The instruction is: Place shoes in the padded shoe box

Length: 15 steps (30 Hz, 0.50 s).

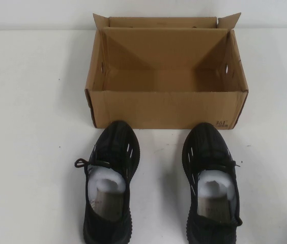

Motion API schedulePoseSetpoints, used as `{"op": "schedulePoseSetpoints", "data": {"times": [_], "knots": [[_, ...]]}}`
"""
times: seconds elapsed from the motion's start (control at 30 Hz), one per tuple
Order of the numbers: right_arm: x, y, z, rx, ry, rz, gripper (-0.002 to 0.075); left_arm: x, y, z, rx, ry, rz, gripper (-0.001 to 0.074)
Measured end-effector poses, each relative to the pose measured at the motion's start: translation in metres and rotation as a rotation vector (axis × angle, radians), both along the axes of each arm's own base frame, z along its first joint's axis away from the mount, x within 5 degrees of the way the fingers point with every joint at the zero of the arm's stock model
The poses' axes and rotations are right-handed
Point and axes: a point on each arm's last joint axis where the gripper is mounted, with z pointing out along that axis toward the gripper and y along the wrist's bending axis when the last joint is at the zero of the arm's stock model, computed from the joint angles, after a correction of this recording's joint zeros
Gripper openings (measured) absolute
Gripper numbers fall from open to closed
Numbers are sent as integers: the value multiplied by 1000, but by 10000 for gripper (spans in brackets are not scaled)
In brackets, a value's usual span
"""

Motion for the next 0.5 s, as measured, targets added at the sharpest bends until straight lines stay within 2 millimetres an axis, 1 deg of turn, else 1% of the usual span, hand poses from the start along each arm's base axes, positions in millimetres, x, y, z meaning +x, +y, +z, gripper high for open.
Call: {"op": "schedulePoseSetpoints", "data": {"times": [0.4, 0.5], "knots": [[0, 0, 0, 0, -5, 0, -6, 0, 0, 0, 0, 0, 0, -4], [1, 1, 4, 67, -47, 1, -6, 0, 0, 0, 0, 0, 0, -4]]}}
